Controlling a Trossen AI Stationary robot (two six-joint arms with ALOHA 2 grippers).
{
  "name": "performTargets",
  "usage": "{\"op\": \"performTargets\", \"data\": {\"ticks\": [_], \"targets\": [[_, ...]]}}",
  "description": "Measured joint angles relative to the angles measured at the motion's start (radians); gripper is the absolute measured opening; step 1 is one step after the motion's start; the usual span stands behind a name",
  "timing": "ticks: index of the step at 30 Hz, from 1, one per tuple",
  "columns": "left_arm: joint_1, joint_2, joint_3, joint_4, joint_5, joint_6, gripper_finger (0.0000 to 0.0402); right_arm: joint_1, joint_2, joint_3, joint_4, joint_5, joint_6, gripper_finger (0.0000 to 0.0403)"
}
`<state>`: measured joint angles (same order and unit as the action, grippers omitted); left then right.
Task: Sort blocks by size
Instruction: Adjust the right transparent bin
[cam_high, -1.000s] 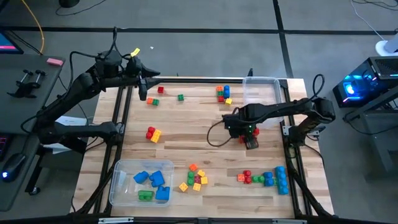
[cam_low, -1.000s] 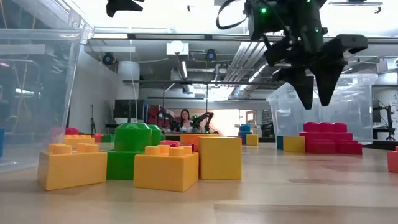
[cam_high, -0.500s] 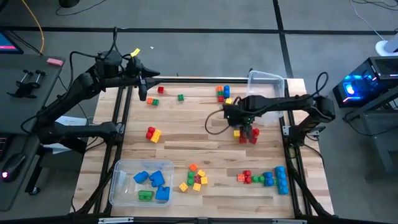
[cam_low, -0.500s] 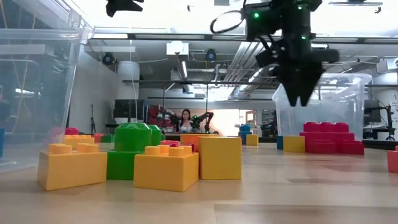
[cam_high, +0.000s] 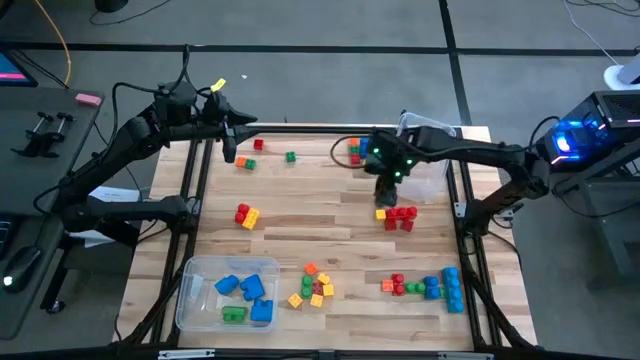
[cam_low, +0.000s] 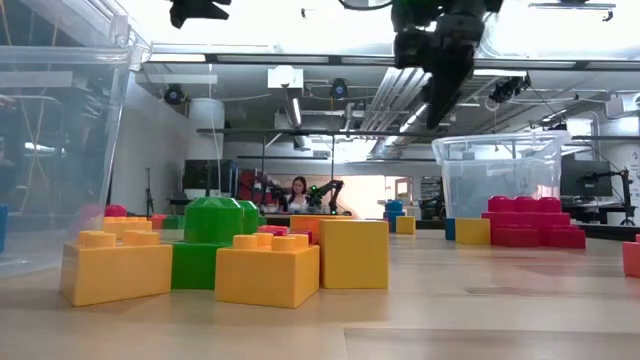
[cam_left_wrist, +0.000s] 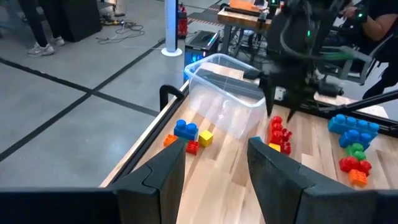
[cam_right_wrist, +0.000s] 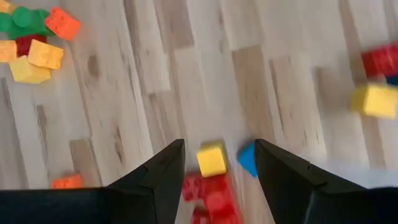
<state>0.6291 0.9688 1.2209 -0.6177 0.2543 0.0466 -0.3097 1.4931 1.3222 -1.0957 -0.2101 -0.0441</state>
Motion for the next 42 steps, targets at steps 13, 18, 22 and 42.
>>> {"op": "performTargets", "data": {"ticks": [13,18,22,42], "targets": [[0.0,0.0,0.0,-0.006,0.0,0.018,0.0161,0.069,-0.178,-0.134,-0.185,0.095,0.184,0.019],[0.0,0.0,0.0,-0.006,0.0,0.018,0.0161,0.07,-0.186,-0.198,-0.188,0.146,0.236,0.019],[0.0,0.0,0.0,-0.006,-0.002,0.018,0.0161,0.07,-0.186,-0.201,-0.24,0.217,0.247,0.019],[0.0,0.0,0.0,-0.006,-0.004,0.013,0.0161,0.068,-0.189,-0.201,-0.453,0.504,0.361,0.019]]}}
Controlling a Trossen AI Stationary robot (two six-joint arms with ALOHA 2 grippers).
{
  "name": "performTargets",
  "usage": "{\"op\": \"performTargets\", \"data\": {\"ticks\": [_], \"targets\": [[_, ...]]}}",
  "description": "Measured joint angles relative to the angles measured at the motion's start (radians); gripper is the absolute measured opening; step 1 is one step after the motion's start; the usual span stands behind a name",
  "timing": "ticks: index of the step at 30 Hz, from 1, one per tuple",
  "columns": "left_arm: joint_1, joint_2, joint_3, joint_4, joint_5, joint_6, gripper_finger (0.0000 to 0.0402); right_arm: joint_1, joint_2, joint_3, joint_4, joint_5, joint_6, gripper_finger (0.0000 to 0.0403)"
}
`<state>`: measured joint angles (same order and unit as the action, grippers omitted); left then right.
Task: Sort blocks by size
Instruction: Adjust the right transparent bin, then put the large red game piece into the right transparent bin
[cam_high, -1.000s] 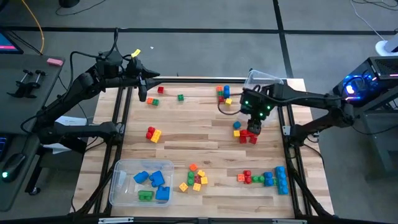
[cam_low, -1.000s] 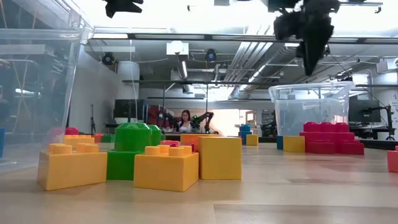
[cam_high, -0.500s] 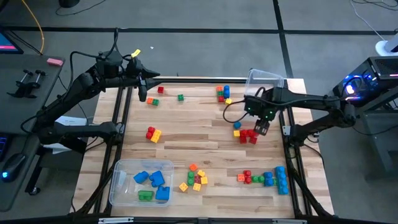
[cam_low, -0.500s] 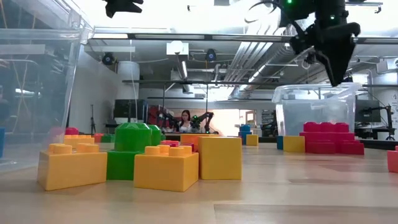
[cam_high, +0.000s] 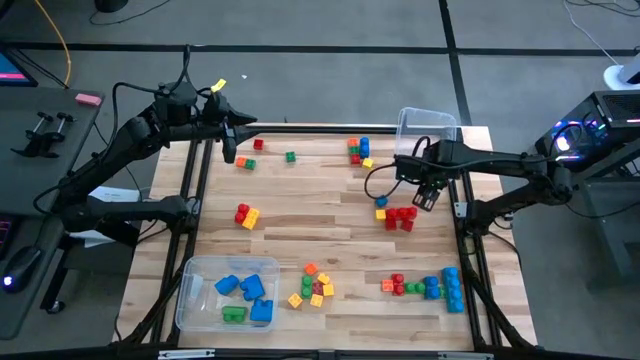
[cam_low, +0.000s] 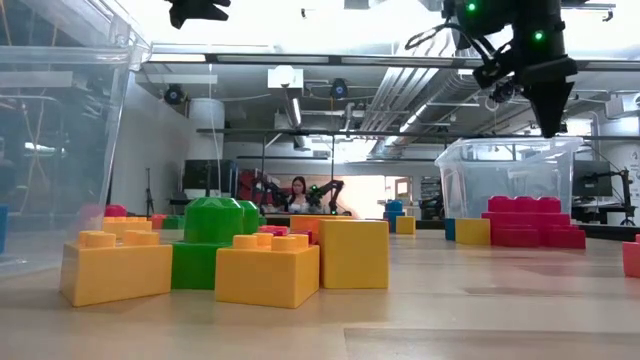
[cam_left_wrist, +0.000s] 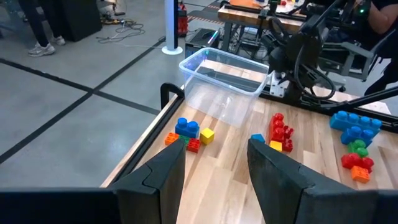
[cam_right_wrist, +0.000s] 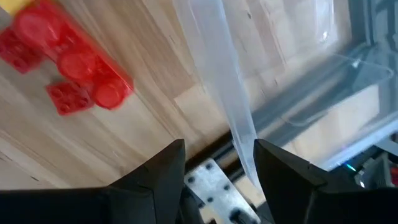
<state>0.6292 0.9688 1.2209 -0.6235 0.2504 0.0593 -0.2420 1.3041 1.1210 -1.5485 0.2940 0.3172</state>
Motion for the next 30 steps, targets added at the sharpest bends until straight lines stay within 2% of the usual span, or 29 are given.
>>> {"op": "performTargets", "data": {"ticks": [8,13,16,22,25,27,30], "targets": [[0.0,0.002,0.0,0.0,0.0,-0.002,0.0161,0.0,-0.003,0.0,-0.024,0.04,-0.001,0.019],[0.0,0.013,0.0,0.0,0.0,-0.003,0.0161,0.001,-0.002,0.01,-0.021,0.011,-0.004,0.019],[0.0,0.021,0.0,0.0,0.0,-0.004,0.0161,0.023,-0.018,0.055,0.035,-0.04,-0.032,0.019],[0.0,0.039,-0.001,0.0,0.0,-0.021,0.0161,0.081,-0.055,0.175,0.194,-0.065,-0.032,0.019],[0.0,0.042,-0.001,0.0,0.0,-0.024,0.0161,0.11,-0.057,0.185,0.3,-0.082,0.058,0.0189],[0.0,0.042,-0.001,0.0,0.0,-0.032,0.0161,0.136,-0.049,0.153,0.35,-0.041,0.193,0.0179],[0.0,0.041,-0.001,-0.003,0.0,-0.051,0.0161,0.197,-0.047,0.057,0.414,0.036,0.403,0.0138]]}}
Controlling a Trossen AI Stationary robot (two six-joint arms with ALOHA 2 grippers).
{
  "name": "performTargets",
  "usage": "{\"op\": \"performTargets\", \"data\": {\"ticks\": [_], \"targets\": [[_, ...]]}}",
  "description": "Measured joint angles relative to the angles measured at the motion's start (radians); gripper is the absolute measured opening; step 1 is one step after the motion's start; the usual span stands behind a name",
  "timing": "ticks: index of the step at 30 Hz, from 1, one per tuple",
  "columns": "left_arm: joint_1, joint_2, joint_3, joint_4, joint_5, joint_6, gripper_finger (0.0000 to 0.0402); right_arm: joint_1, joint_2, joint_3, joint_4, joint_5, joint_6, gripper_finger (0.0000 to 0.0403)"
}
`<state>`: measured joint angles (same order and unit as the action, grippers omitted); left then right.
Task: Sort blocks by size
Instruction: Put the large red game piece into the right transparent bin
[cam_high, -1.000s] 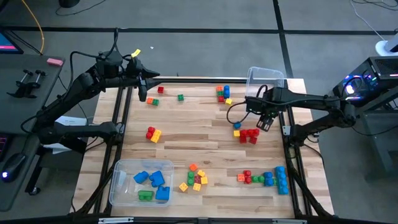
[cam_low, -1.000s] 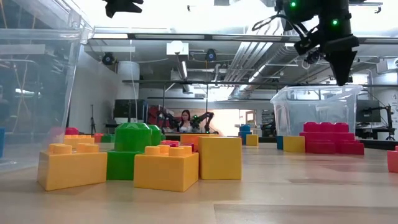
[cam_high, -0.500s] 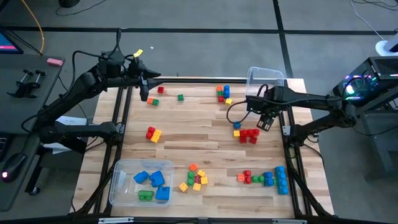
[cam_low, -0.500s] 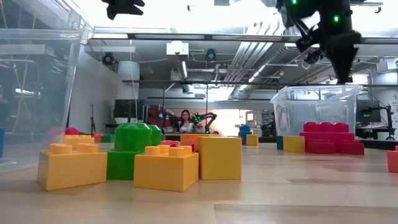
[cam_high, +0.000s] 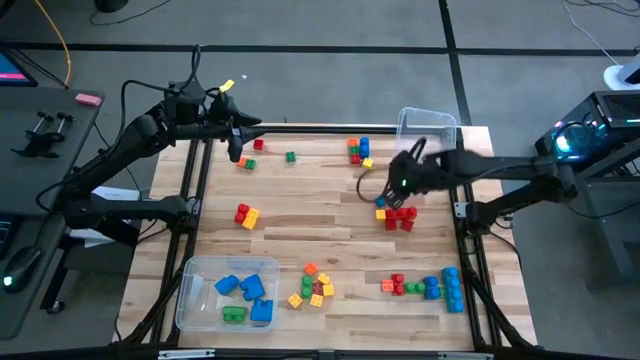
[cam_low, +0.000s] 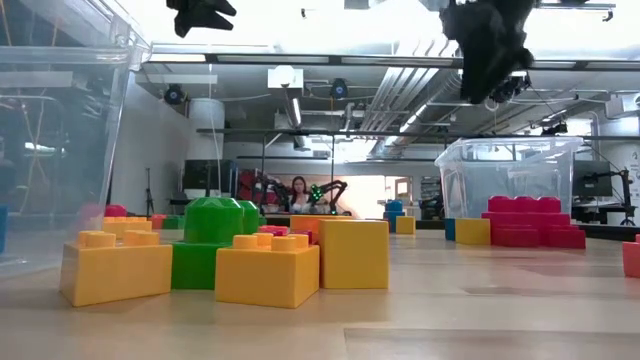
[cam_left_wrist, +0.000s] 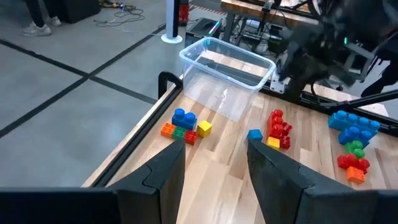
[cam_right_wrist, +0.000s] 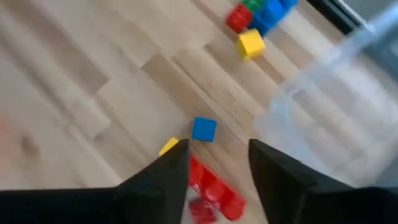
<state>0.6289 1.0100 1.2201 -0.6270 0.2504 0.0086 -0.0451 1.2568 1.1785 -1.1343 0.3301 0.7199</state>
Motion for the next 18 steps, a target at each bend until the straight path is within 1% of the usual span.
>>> {"op": "performTargets", "data": {"ticks": [1,4,5,8,10,12,13,15,18], "targets": [[0.0,0.0,0.0,-0.003,0.0,-0.004,0.0161,0.021,-0.001,-0.038,0.011,0.013,0.077,0.0117],[0.0,0.0,0.0,-0.01,0.0,-0.005,0.0161,0.091,0.0,-0.168,0.021,0.006,0.337,0.0032],[0.0,0.0,0.0,-0.011,0.0,-0.005,0.0161,0.116,0.0,-0.208,0.034,0.005,0.431,0.0017],[0.0,0.0,0.0,-0.012,0.0,-0.004,0.0161,0.18,0.0,-0.324,0.058,0.035,0.724,0.0014],[0.0,0.0,0.0,-0.013,0.0,0.001,0.0161,0.198,0.0,-0.376,0.08,0.073,0.845,0.0004],[0.0,0.0,0.0,-0.012,0.0,0.001,0.0161,0.204,0.0,-0.409,0.085,0.119,0.946,0.0003],[0.0,0.0,0.0,-0.012,0.0,0.001,0.0161,0.204,0.0,-0.422,0.09,0.139,0.985,0.0003],[0.0,0.0,0.0,-0.012,0.0,0.001,0.0161,0.204,0.0,-0.438,0.113,0.159,1.008,0.0002],[0.0,0.0,0.0,-0.012,0.0,0.001,0.0161,0.193,0.013,-0.468,0.123,0.134,1.003,0.0001]]}}
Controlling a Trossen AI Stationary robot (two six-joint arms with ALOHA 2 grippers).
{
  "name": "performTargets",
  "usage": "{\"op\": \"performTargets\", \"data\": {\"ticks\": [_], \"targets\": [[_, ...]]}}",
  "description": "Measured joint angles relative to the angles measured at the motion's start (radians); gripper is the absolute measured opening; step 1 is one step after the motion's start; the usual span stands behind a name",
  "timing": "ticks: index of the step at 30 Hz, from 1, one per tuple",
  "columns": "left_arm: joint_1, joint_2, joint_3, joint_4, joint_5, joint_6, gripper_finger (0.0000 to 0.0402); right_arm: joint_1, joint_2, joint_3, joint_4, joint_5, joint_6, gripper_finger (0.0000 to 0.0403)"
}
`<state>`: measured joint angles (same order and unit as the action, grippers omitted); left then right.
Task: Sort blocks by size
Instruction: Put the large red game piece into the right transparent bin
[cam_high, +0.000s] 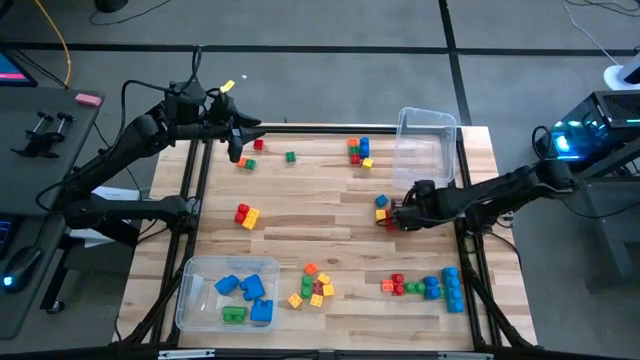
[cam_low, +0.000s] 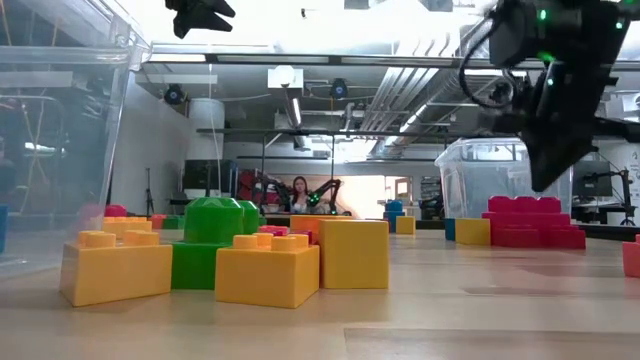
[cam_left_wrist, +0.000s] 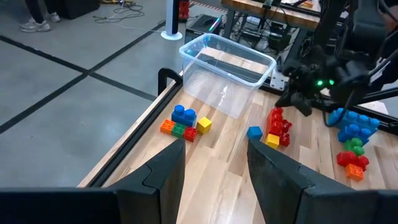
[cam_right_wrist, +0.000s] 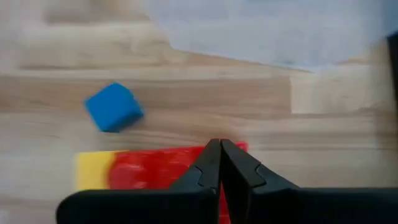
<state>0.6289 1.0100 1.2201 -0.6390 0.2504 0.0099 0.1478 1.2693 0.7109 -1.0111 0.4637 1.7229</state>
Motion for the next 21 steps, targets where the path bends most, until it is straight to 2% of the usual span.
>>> {"op": "performTargets", "data": {"ticks": [7,18,21], "targets": [[0.0,0.0,0.0,0.0,0.0,-0.006,0.0161,-0.004,0.008,-0.024,0.044,0.032,0.022,0.0001],[0.0,0.0,0.0,0.0,0.0,-0.009,0.0161,-0.002,0.009,-0.024,0.346,-0.054,-0.198,0.0],[0.0,0.0,0.0,-0.001,0.0,-0.017,0.0161,0.007,0.006,0.014,0.349,-0.045,-0.258,0.0]]}}
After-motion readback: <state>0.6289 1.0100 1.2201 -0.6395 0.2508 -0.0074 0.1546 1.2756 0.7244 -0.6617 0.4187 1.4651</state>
